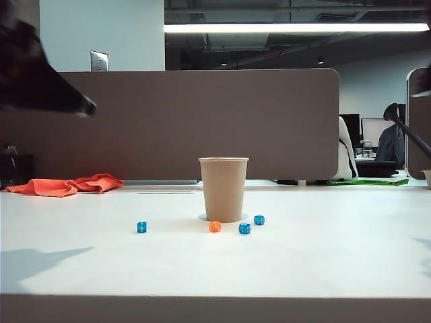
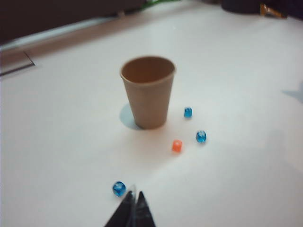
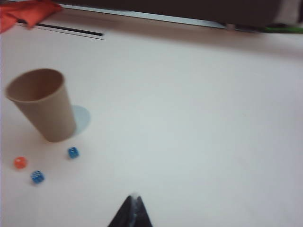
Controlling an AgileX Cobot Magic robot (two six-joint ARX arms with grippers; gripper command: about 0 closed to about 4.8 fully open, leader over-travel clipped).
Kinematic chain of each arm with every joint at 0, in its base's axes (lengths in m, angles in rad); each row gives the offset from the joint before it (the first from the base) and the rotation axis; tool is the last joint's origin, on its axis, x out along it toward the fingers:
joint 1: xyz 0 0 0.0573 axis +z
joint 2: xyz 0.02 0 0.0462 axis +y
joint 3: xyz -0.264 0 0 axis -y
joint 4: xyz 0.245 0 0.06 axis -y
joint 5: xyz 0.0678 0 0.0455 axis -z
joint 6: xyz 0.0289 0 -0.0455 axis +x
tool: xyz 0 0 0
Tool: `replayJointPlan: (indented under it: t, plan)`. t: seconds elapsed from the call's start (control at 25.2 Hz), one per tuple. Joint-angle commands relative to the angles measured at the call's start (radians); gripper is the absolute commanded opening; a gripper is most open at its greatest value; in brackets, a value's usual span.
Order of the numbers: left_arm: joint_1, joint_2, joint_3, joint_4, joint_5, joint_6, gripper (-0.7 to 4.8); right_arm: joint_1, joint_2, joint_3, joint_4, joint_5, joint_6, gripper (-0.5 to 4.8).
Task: Pick up the dice with a different color and drop it into the paper cup.
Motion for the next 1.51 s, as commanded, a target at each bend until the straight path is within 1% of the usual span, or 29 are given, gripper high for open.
replayJointPlan:
  t: [0.04,0.08,0.16,0.28,0.36,0.48,0.56,0.64,0.72,0.76,0.83,0.91,0.95,1.07,1.15,1.27,1.35,1.51]
  plan:
    - [-0.012,0.101,0.018,0.071,0.018,0.084,-0.06,0.061,0.064,0.008,0.102,0.003,-0.007,-0.02]
    - [-0.012,0.133,0.020,0.095,0.021,0.111,-0.06,0.082,0.087,0.008,0.116,0.008,-0.007,-0.02]
    - [-0.012,0.188,0.021,0.149,0.045,0.138,-0.06,0.114,0.124,0.008,0.129,0.026,-0.007,-0.02]
    - [-0.012,0.257,0.022,0.231,0.066,0.137,-0.06,0.154,0.182,0.009,0.142,0.032,-0.007,-0.02]
    - [-0.012,0.339,0.023,0.336,0.121,0.138,-0.06,0.193,0.237,0.009,0.183,0.032,-0.007,-0.02]
    - [-0.012,0.397,0.028,0.410,0.126,0.138,-0.06,0.214,0.267,0.010,0.229,0.032,-0.007,-0.02]
    - [-0.012,0.434,0.046,0.422,0.130,0.137,-0.05,0.219,0.282,0.010,0.249,0.032,-0.007,-0.02]
    - [-0.012,0.468,0.070,0.419,0.131,0.137,-0.05,0.222,0.294,0.010,0.258,0.032,-0.007,-0.02]
    - [-0.012,0.534,0.122,0.418,0.176,0.138,0.01,0.222,0.312,0.017,0.262,0.032,-0.007,-0.02]
    - [-0.012,0.583,0.165,0.417,0.220,0.138,0.62,0.222,0.322,0.019,0.274,0.032,-0.007,-0.02]
    - [-0.012,0.631,0.207,0.414,0.246,0.138,1.27,0.222,0.325,0.019,0.281,0.032,-0.007,-0.02]
    - [-0.012,0.675,0.246,0.401,0.276,0.138,1.45,0.222,0.325,0.019,0.281,0.032,-0.007,-0.02]
    - [-0.012,0.705,0.279,0.364,0.306,0.138,1.48,0.222,0.325,0.019,0.280,0.032,-0.007,-0.02]
    - [-0.012,0.736,0.320,0.289,0.351,0.139,1.48,0.222,0.325,0.019,0.280,0.032,-0.007,-0.02]
    - [-0.012,0.748,0.335,0.250,0.371,0.159,1.48,0.222,0.325,0.019,0.280,0.032,-0.007,-0.02]
    - [-0.012,0.752,0.339,0.211,0.374,0.215,1.48,0.222,0.325,0.019,0.280,0.032,-0.007,-0.02]
    - [-0.011,0.753,0.339,0.158,0.372,0.273,1.51,0.222,0.325,0.019,0.280,0.032,-0.007,-0.02]
    - [-0.011,0.754,0.339,0.119,0.368,0.338,1.57,0.222,0.327,0.018,0.280,0.032,-0.007,-0.02]
